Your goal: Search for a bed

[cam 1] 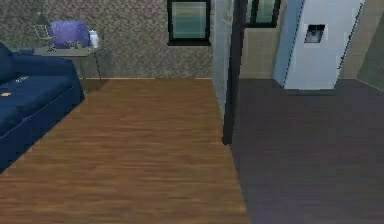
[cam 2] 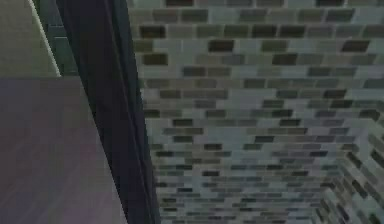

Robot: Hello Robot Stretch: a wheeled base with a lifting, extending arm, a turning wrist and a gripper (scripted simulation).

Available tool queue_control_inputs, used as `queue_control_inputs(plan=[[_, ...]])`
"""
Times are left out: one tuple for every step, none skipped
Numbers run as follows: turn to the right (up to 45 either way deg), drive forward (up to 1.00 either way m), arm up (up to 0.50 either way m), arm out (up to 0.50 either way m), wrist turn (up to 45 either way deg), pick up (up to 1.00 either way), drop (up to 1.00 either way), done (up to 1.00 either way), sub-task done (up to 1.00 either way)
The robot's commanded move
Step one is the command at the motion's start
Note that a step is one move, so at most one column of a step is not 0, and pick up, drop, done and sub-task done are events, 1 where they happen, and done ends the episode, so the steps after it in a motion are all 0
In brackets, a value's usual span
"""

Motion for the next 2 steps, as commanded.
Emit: queue_control_inputs(plan=[[6.0,0.0,0.0,0.0,0.0,0.0,0.0,0.0,0.0],[0.0,0.35,0.0,0.0,0.0,0.0,0.0,0.0,0.0]])
